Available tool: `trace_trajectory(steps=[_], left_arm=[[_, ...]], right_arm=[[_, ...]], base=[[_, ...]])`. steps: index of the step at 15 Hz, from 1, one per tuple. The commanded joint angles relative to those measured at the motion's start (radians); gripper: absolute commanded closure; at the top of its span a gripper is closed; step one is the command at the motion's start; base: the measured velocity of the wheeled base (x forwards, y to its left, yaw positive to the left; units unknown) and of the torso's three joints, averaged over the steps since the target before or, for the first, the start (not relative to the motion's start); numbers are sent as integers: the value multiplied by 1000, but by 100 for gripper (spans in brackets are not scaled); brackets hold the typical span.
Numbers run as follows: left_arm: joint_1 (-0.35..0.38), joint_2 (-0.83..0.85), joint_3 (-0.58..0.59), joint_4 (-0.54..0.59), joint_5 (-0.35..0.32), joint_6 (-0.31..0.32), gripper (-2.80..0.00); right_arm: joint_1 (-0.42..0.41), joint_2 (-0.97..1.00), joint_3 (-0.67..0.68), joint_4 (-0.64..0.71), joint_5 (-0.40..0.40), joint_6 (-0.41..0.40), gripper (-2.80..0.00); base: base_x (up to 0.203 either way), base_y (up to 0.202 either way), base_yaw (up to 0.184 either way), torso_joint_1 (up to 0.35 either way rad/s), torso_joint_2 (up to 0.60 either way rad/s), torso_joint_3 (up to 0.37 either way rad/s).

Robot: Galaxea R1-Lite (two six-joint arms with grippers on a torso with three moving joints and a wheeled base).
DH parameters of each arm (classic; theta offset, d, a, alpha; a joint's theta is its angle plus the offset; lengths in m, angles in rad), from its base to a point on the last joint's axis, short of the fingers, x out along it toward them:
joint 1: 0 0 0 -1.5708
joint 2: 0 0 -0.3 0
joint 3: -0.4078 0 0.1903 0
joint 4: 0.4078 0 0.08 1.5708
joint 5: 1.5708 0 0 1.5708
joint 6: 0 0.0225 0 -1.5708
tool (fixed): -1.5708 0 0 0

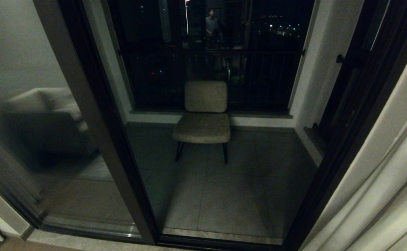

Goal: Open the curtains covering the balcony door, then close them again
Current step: Close the inner curtains on both sides

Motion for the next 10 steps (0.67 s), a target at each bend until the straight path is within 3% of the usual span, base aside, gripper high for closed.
trace_trajectory(steps=[1, 2, 7, 10], left_arm=[[1, 0, 0, 0, 0, 0, 0], [1, 0, 0, 0, 0, 0, 0], [-1, 0, 0, 0, 0, 0, 0], [-1, 0, 0, -1, 0, 0, 0]], right_arm=[[1, 232, -188, -5, -83, 23, -224], [1, 281, -254, -6, -110, 31, -280], [-8, 424, -424, -6, -207, 42, -280], [-84, 515, -512, -8, -223, 42, -280]], base=[[0, 0, 0, 0, 0, 0], [0, 0, 0, 0, 0, 0], [0, 0, 0, 0, 0, 0], [0, 0, 0, 0, 0, 0]])
